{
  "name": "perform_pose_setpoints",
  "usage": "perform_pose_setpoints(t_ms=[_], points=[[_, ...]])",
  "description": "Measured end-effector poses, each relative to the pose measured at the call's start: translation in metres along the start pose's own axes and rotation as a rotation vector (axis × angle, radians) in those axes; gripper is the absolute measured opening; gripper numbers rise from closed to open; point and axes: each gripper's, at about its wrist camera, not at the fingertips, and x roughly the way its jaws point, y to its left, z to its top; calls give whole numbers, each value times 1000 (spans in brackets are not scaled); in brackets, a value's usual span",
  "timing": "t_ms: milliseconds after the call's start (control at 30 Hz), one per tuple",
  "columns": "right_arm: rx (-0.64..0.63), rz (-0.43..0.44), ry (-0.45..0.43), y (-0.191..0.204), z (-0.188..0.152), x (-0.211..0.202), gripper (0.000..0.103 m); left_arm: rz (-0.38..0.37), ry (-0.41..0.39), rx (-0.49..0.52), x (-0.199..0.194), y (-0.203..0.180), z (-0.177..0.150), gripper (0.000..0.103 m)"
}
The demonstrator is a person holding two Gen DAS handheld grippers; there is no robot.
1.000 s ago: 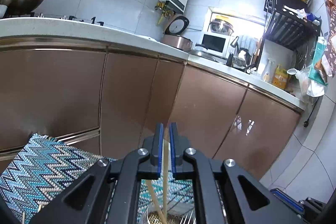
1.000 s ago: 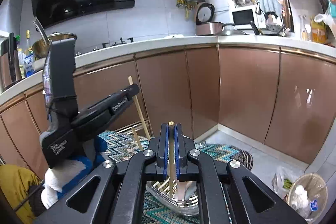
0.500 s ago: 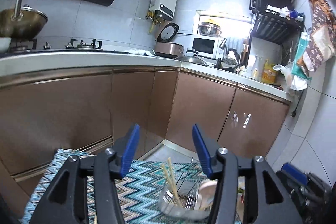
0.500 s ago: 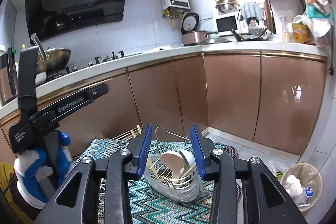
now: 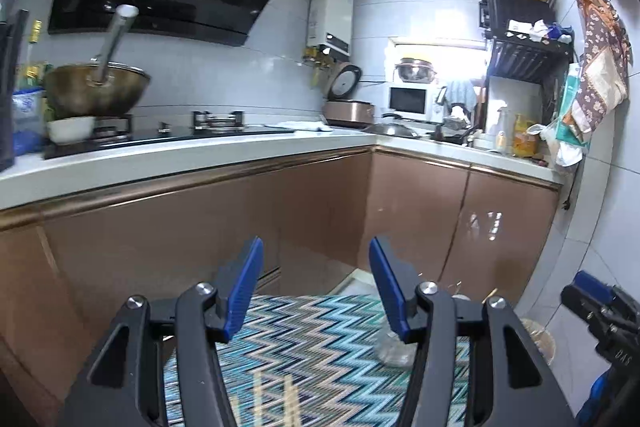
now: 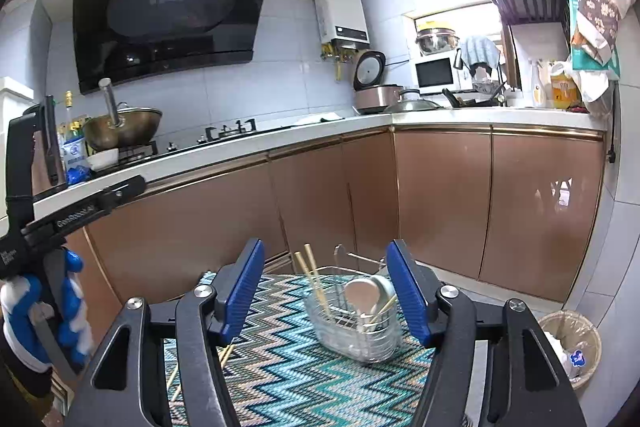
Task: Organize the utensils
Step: 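Open both tools to release the chopsticks and pull back, then move both tools over the loose chopsticks on the mat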
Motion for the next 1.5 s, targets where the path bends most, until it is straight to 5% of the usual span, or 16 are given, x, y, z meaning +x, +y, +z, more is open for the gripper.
perform_pose_setpoints(t_ms=[667, 1167, 1500], points=[[-2, 25, -33, 54, -18, -50, 103, 75, 58, -104, -85, 87, -46, 54], [11, 13, -47, 62, -33, -56, 103, 119, 80, -88, -91, 99, -72, 57], [7, -5, 23, 66, -51, -42, 103, 106, 95, -42, -86, 89, -92, 57]])
